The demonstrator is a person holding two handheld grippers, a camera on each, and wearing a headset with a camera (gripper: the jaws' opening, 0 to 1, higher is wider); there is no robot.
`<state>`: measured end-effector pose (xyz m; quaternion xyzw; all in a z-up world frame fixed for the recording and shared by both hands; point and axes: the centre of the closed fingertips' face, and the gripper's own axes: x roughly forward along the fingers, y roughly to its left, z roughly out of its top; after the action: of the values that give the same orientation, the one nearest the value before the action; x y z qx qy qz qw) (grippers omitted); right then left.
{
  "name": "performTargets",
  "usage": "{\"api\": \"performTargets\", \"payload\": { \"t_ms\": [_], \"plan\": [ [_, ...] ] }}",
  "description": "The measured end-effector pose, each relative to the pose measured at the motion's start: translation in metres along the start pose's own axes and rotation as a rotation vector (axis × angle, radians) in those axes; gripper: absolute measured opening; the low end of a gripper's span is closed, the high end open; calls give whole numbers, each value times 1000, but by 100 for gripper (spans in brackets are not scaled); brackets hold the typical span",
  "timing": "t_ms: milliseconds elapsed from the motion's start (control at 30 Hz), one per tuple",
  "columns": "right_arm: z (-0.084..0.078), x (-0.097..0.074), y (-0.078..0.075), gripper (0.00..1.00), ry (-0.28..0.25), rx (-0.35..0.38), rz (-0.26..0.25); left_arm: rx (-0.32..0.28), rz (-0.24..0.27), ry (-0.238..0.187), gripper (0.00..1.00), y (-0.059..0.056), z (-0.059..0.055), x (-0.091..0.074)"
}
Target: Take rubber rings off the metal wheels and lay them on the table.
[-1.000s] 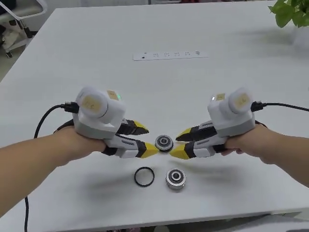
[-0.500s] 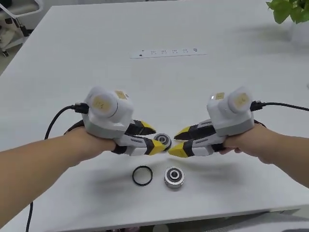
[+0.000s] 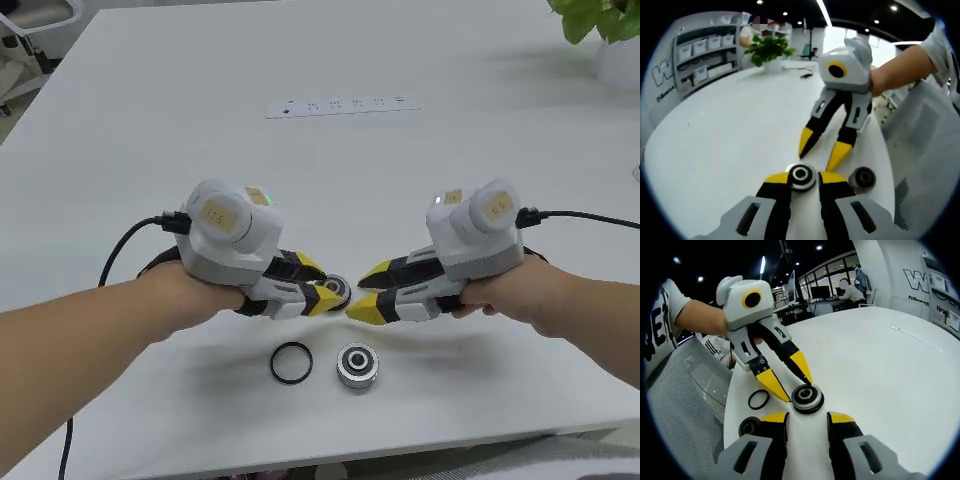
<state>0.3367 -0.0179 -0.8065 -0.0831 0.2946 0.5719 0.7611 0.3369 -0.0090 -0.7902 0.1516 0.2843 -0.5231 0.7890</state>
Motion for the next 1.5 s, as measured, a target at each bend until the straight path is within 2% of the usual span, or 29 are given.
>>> {"api": "performTargets", "payload": {
  "t_ms": [33,67,133,367,667,1000,1500],
  "plan": [
    [0,0,0,27,-2,-1,1,4,2,12,22,1,-5,2],
    [1,0,1,27,-2,0,2,42,4,-15,22,2,0,4],
    [1,1,2,27,-4,-1,3,23,7,0,21,0,-3,3],
    [2,5,5,27,-7,-2,9,16,39,3,14,8,-3,5],
    [7,8,2,28,-19,-11,-10,19,60,1,13,6,-2,5],
    [10,19,0,29,-24,-6,-39,9,79,-6,13,6,-2,4],
    [4,10,1,20,-19,21,-47,-19,90,-16,13,8,-2,4]
  ]
}}
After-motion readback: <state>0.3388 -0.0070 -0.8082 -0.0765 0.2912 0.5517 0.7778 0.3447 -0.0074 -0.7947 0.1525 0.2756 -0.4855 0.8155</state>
